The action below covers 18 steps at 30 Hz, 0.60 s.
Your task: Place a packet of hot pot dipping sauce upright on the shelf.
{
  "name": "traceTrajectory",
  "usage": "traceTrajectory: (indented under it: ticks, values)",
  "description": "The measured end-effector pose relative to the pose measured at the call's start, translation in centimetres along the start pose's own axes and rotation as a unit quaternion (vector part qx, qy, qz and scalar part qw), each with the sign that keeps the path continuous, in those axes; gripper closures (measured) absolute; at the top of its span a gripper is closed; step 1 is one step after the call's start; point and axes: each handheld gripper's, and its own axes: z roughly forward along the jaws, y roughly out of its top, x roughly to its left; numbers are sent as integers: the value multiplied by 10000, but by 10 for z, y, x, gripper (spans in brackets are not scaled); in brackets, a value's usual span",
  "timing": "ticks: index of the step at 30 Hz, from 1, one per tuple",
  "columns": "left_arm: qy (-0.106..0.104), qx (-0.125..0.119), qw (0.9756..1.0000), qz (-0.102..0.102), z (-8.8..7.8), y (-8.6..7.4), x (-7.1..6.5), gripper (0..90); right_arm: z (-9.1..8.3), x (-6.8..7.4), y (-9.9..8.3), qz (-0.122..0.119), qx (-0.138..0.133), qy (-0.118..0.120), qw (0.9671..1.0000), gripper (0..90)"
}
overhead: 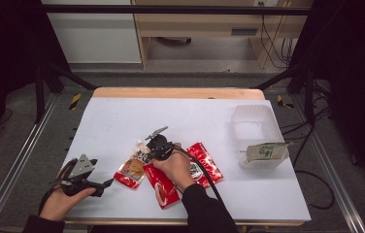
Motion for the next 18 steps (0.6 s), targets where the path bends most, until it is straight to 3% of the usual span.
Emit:
traceTrajectory:
  ticks: [4,12,18]
  values:
    - [0,-5,10000,-14,0,0,1,78,0,4,2,-152,-147,1,9998,892]
    - [27,-40,10000,-39,-2,0,1,79,-9,13,19,-308,-579,-22,9978,900]
    - [-25,-143,9999,-77,-6,1,2,89,-28,21,30,-526,-846,92,9950,900]
